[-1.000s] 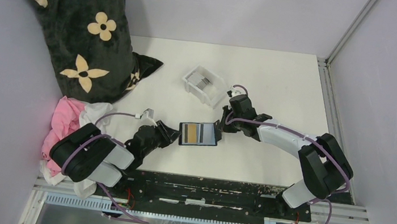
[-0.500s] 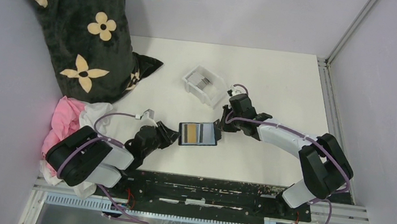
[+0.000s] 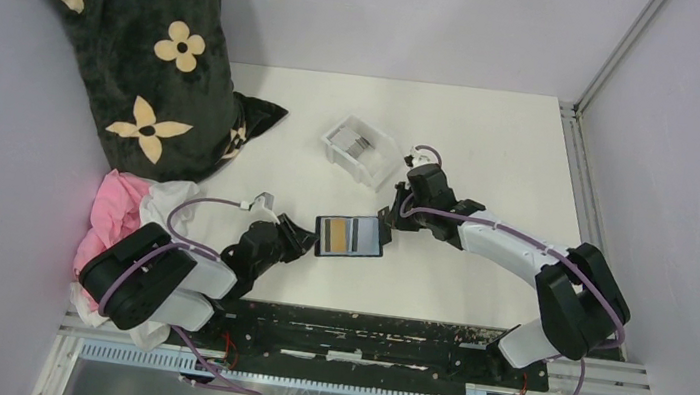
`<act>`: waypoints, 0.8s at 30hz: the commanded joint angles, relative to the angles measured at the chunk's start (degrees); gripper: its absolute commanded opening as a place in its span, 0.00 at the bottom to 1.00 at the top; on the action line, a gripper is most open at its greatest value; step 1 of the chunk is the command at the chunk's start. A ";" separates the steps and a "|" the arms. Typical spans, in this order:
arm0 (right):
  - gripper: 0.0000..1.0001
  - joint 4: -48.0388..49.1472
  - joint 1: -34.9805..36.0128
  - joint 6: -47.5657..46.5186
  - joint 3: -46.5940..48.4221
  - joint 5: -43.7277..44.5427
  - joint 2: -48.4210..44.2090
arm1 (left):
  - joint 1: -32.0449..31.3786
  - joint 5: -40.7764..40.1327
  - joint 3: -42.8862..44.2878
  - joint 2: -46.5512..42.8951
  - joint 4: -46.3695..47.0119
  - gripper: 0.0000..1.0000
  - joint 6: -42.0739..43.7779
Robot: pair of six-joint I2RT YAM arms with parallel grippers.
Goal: Put the credit cards into the card holder
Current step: Turn over the card slot in the card holder.
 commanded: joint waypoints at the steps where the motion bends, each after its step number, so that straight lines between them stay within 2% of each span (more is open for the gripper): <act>1: 0.01 1.48 0.52 0.75 2.01 0.23 -0.53 | -0.48 -1.81 1.46 -0.20 -0.04 0.33 2.60; 24: 0.01 5.30 0.73 3.18 0.59 -1.23 4.13 | -1.28 -2.40 2.05 -0.30 -0.81 0.33 2.68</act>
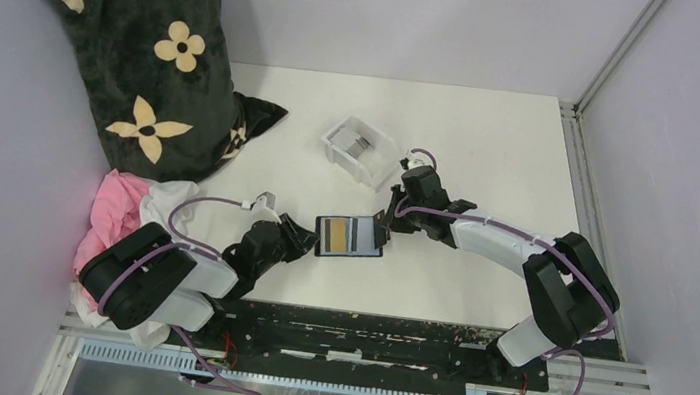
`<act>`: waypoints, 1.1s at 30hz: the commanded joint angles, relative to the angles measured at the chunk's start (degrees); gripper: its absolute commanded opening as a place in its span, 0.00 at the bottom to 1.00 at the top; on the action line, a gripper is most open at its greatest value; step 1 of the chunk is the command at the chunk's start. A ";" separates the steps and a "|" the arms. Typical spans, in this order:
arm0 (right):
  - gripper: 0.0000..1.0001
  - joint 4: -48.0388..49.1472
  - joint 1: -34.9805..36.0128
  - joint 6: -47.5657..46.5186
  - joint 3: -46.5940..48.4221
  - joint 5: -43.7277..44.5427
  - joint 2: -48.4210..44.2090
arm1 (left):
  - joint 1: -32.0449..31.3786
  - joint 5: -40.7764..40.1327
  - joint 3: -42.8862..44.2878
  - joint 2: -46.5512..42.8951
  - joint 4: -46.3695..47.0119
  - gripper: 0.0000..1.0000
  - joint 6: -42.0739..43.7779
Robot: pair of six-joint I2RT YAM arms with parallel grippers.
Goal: Put the credit cards into the card holder
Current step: Turn over the card slot in the card holder.
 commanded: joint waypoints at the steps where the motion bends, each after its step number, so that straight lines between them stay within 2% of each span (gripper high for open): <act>1: 0.01 3.53 0.18 1.50 0.34 -0.61 0.49 | -0.40 -1.35 1.10 -0.34 0.48 0.33 2.70; 33: 0.01 20.79 -0.79 12.84 -8.22 -3.27 -3.76 | -0.69 -2.72 1.18 -3.78 -4.05 0.32 3.69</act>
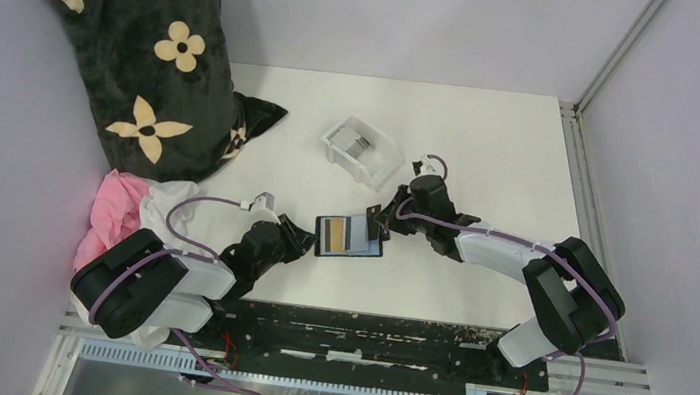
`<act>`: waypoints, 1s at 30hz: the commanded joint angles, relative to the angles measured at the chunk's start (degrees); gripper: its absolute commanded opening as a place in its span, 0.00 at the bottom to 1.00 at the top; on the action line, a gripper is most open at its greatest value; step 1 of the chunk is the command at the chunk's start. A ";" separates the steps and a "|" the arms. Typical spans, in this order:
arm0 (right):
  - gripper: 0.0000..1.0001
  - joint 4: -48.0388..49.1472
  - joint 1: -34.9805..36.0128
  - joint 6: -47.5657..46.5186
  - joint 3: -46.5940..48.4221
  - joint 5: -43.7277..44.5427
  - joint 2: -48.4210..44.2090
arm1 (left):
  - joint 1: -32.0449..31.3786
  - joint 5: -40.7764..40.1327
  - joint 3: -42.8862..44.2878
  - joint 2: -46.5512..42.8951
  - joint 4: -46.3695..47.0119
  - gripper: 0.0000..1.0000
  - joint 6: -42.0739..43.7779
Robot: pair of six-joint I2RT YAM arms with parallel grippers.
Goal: Put the credit cards into the card holder
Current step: Turn over the card slot in the card holder.
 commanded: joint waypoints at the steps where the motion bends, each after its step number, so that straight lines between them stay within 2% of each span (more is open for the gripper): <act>1: 0.01 5.23 -0.24 1.34 -0.12 -1.41 -2.21 | -0.31 -1.19 1.09 -0.60 0.35 0.31 2.87; 15: 0.01 8.32 0.17 2.03 -0.09 -4.11 -2.84 | -0.67 -0.92 1.77 0.24 0.08 0.30 2.93; 30: 0.01 8.49 4.71 1.05 2.99 -3.51 -1.39 | -1.20 -0.77 2.23 2.01 0.17 0.30 2.45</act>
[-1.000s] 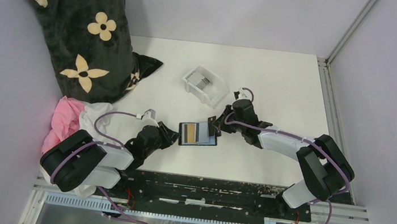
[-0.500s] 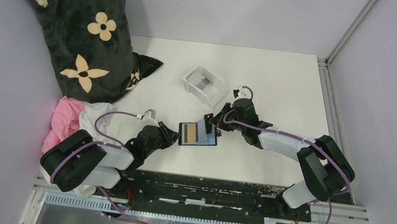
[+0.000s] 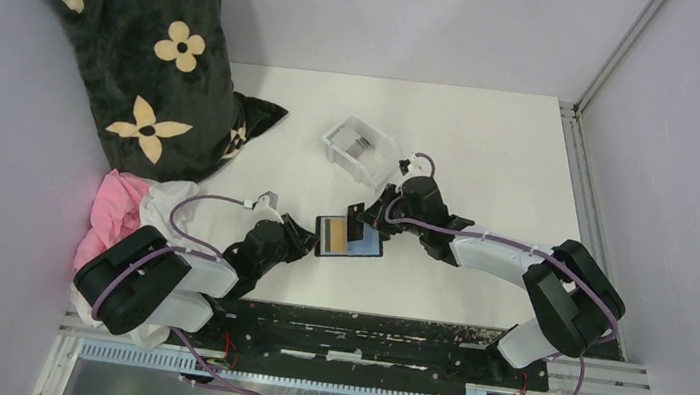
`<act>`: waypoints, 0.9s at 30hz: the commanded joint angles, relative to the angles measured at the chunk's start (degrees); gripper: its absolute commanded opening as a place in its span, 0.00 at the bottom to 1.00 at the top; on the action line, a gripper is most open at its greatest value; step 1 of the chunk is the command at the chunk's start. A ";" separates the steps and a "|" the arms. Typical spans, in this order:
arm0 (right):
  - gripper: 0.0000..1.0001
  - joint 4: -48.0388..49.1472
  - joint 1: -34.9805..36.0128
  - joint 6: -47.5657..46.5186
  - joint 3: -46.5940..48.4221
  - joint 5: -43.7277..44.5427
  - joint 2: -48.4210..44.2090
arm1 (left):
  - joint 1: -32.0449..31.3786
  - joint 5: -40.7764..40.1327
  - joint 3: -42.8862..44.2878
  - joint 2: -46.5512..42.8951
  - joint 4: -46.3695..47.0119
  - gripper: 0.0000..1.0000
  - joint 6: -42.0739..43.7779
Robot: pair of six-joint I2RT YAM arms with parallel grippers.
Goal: Put the credit cards into the card holder
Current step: Turn over the card slot in the card holder.
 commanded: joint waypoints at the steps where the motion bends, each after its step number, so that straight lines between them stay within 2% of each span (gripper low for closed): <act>1: 0.01 2.71 1.61 -0.75 3.07 0.25 -0.71 | -0.36 -0.72 1.08 0.76 0.54 0.30 2.37; 13: 0.01 1.64 4.85 -1.99 5.67 1.84 3.00 | -0.68 -1.00 0.89 0.26 -0.04 0.30 2.23; 20: 0.01 -3.45 4.66 -5.19 6.73 4.56 1.83 | -0.67 -3.16 0.83 -5.05 -4.93 0.29 3.46; 27: 0.01 -4.03 2.39 -5.77 5.47 5.07 1.94 | -0.67 -2.88 1.52 -3.82 -5.38 0.29 4.06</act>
